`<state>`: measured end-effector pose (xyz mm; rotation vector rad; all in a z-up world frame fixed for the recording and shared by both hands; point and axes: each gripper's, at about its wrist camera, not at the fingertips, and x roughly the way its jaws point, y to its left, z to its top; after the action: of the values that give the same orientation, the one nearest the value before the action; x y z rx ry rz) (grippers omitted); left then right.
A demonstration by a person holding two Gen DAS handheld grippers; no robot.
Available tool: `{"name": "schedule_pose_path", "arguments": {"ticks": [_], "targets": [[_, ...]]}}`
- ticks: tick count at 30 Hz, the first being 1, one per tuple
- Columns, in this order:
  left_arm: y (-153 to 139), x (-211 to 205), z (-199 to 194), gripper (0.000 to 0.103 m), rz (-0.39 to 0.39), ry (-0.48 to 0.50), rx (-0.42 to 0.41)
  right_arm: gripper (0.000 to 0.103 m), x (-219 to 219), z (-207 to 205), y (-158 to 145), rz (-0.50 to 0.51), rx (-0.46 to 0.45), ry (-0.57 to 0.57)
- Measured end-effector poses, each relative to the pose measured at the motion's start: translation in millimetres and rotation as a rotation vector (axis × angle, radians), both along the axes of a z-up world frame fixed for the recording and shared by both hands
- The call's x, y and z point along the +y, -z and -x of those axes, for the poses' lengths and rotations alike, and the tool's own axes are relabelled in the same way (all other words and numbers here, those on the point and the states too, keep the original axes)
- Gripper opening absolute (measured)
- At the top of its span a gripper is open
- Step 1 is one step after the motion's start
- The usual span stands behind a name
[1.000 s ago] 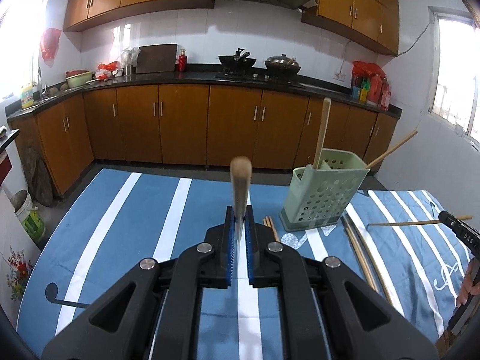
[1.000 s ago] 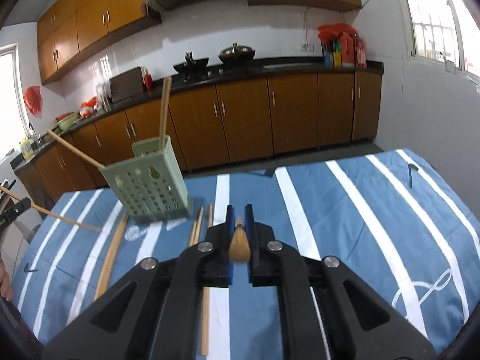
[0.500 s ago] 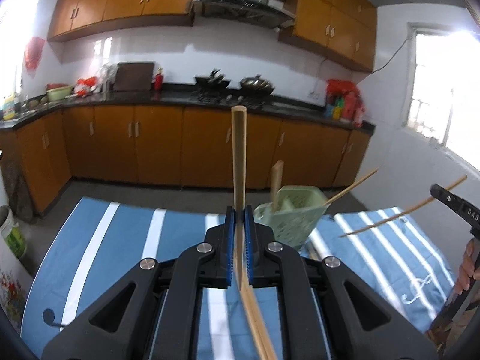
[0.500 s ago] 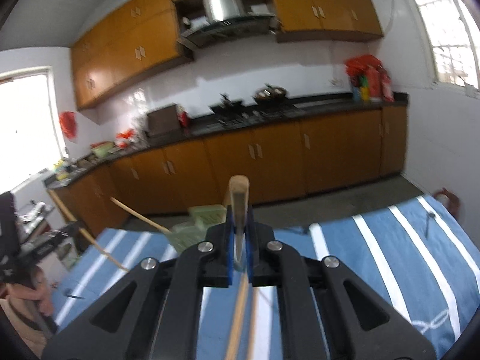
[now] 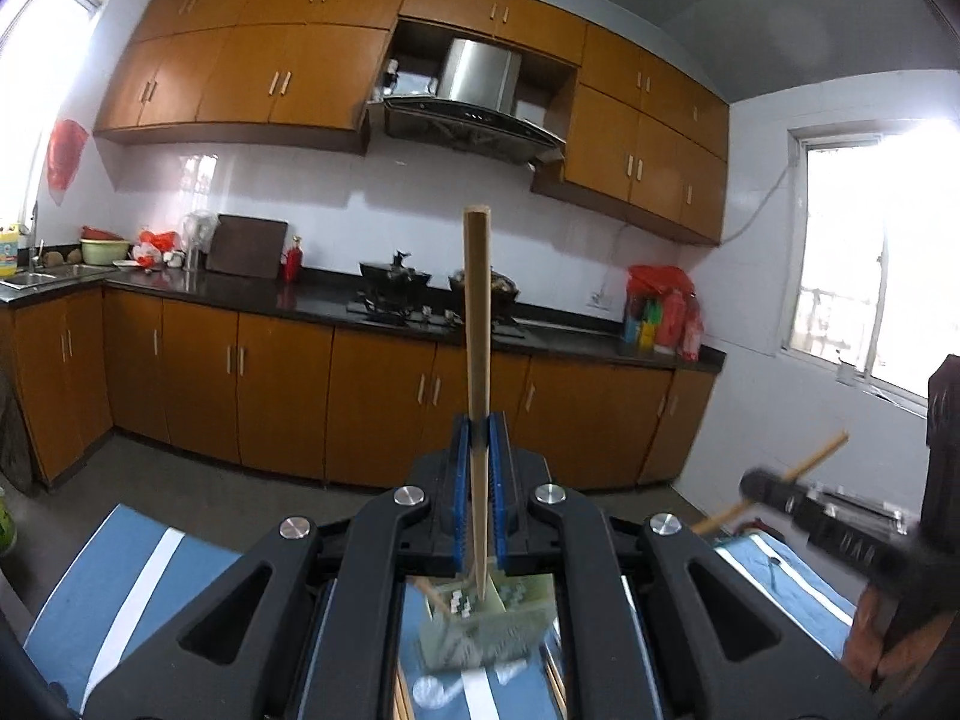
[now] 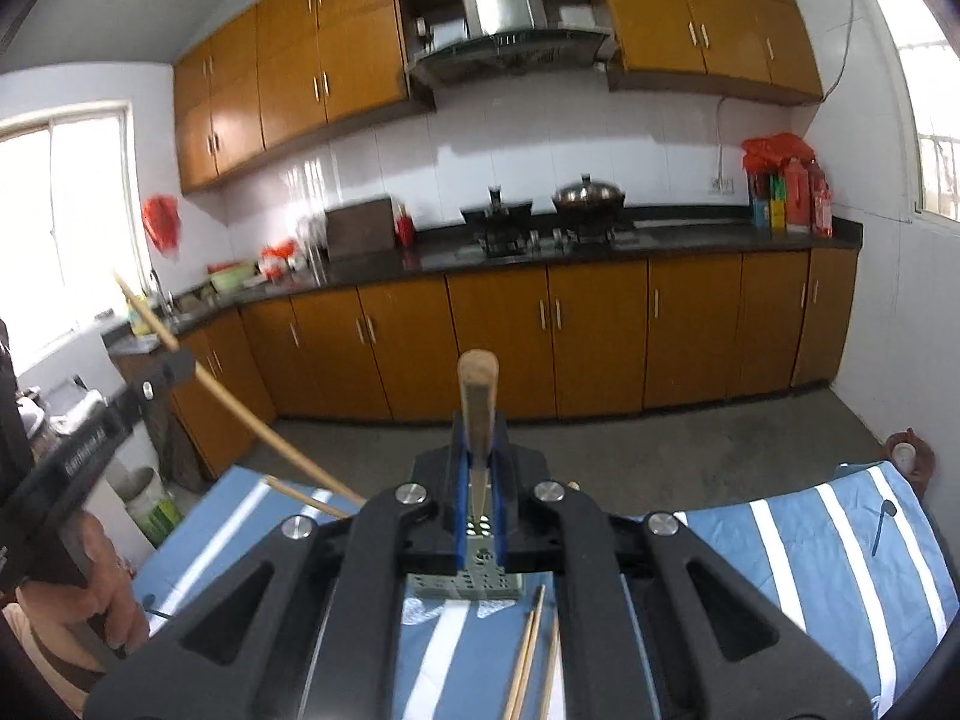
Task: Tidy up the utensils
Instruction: 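Insert the chopsticks into the green holder and open both tools, then lower both tools to the table and grasp one wooden chopstick each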
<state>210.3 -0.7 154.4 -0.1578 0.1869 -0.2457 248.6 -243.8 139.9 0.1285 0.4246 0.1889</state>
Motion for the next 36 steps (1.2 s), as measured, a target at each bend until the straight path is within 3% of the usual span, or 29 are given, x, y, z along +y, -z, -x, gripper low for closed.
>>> {"name": "schedule_pose_path", "arguments": {"ticks": [7,10,13,23,27,31,36], "targets": [[44,-19,-47,0.007,-0.048,-0.001,0.097,0.007,8,-45,26,-0.018,0.101,-0.010],[55,-18,-57,0.007,-0.033,0.008,0.144,0.010,15,-56,33,-0.015,0.127,-0.011],[56,-17,-60,0.007,-0.034,0.002,0.158,0.026,19,-59,35,-0.015,0.118,-0.007],[36,2,-38,0.009,0.004,-0.012,0.130,0.028,11,-12,14,-0.011,-0.002,0.018],[31,13,-15,0.009,-0.020,-0.023,0.123,0.028,-5,21,22,-0.004,-0.031,0.057],[48,23,8,0.009,-0.068,-0.031,0.154,0.028,-25,46,64,-0.004,0.028,0.115],[104,32,22,0.009,-0.159,-0.035,0.282,0.026,-28,44,159,0.029,0.268,0.108]]}}
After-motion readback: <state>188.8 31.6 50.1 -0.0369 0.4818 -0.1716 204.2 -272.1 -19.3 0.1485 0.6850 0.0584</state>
